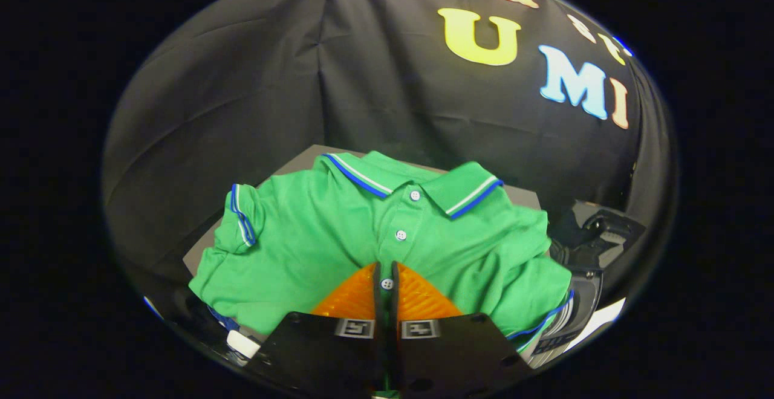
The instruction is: Put the clothes into the washing machine and then close the washing machine lid.
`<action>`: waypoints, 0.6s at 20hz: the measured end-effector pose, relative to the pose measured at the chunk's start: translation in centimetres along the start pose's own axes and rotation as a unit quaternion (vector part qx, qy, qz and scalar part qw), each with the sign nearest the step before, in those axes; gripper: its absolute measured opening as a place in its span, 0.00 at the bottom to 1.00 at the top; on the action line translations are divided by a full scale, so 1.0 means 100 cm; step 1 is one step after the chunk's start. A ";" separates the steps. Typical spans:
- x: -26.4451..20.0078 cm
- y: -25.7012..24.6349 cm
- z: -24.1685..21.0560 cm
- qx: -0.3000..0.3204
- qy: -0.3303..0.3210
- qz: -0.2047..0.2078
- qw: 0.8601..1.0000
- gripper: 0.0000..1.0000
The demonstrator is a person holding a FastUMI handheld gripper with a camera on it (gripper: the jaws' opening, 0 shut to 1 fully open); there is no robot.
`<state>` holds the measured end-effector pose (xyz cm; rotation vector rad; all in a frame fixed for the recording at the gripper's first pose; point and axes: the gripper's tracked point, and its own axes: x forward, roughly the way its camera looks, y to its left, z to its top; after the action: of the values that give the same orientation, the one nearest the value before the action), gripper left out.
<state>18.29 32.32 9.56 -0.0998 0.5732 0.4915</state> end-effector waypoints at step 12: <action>-0.007 0.000 0.007 0.028 -0.017 0.029 0.999 0.02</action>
<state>18.13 32.21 10.51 -0.0221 0.5571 0.5315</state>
